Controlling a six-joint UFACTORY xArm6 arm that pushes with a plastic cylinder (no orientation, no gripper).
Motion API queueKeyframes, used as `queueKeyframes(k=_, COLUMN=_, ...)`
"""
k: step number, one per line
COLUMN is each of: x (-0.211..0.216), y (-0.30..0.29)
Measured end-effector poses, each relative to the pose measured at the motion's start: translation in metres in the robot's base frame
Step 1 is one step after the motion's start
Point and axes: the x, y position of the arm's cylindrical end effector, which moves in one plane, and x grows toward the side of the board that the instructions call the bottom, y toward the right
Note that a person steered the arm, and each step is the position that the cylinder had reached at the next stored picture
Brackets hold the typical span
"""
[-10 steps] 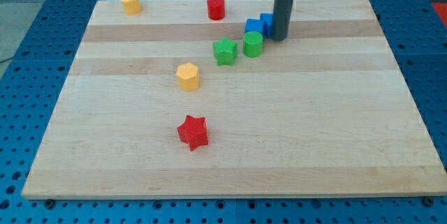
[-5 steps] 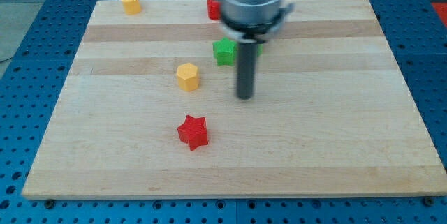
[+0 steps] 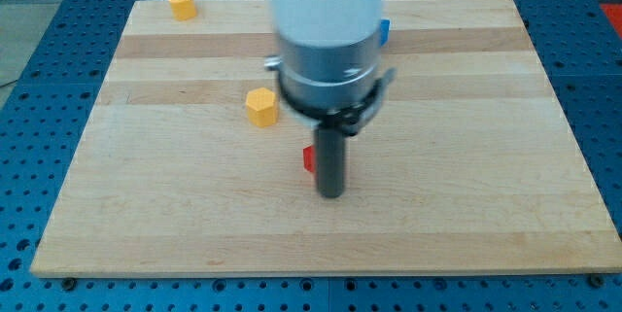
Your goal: Place the red star at the top right of the board
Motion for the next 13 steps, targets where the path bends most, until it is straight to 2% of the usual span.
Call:
queueKeyframes(k=1, x=-0.026, y=0.014)
queueKeyframes(k=2, x=0.004, y=-0.005)
queueKeyframes(k=3, x=0.015, y=-0.065)
queueKeyframes(k=4, x=-0.019, y=-0.056)
queueKeyframes(k=5, x=-0.045, y=0.032)
queueKeyframes(k=6, x=-0.081, y=0.078)
queueKeyframes(k=7, x=-0.102, y=0.069)
queueKeyframes(k=8, x=-0.083, y=0.047)
queueKeyframes(k=9, x=-0.097, y=0.020)
queueKeyframes(k=11, x=-0.188, y=0.086)
queueKeyframes(k=12, x=-0.206, y=0.074)
queueKeyframes(k=13, x=-0.170, y=0.031)
